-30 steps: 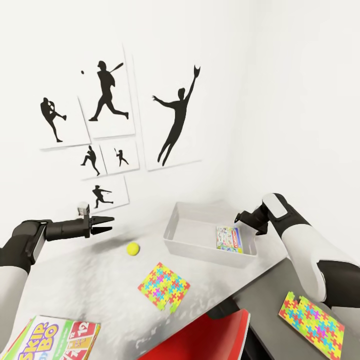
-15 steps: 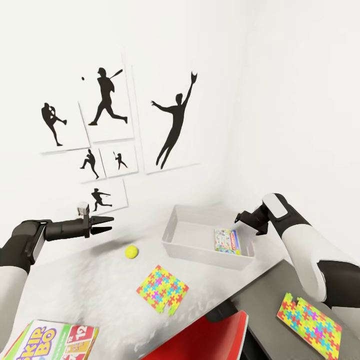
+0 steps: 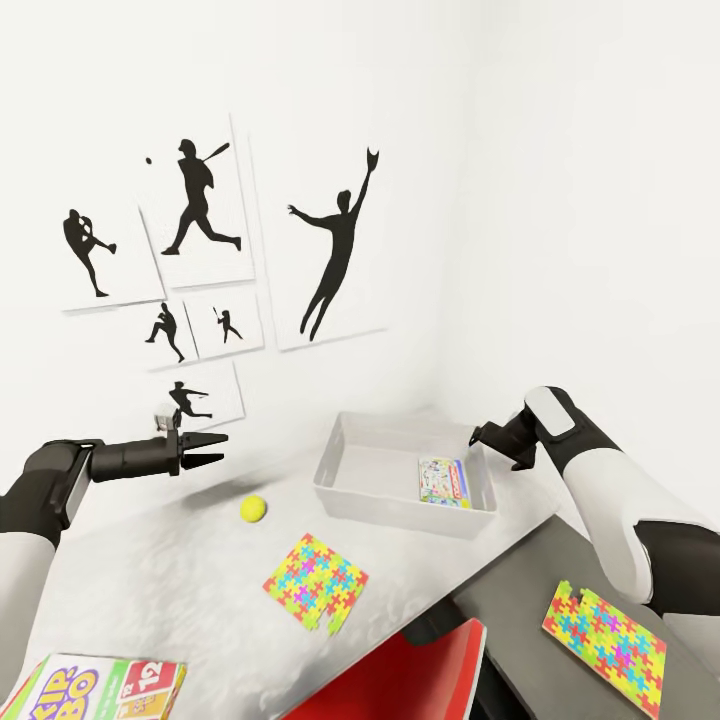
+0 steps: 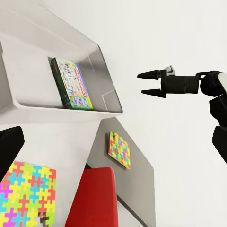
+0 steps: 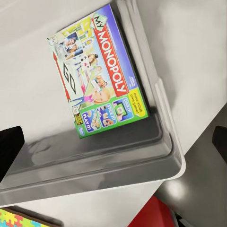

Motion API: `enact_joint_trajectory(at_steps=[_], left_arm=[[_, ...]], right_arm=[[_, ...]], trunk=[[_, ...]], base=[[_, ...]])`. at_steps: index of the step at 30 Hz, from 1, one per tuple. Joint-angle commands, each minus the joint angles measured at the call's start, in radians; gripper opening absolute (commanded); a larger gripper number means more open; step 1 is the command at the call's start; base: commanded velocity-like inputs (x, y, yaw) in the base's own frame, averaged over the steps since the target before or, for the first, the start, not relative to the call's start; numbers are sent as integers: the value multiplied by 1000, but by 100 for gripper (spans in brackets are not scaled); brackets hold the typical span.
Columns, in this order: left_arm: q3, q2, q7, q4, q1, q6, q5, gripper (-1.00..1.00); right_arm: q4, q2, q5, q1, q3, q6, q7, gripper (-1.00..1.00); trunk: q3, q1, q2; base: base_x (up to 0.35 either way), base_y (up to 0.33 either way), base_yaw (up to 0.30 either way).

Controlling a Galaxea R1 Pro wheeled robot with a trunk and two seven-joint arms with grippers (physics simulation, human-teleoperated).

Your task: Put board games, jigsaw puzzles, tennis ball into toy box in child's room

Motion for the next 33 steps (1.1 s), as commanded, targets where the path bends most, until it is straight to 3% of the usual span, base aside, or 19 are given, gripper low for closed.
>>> enact_joint_trajectory(at_steps=[1,33], left_arm=[[2,0,-7,0,-1,11,-6,100],[1,0,-4,0,-1,11,-8,100]], right_arm=[[-1,0,-9,-1,-2,2,-9,100],[-1,0,-7,-1,-1,1,-9,100]], trunk=[[-2,1,-2],[49,1,-2]], base=[[0,0,-2],[-17,0,0]])
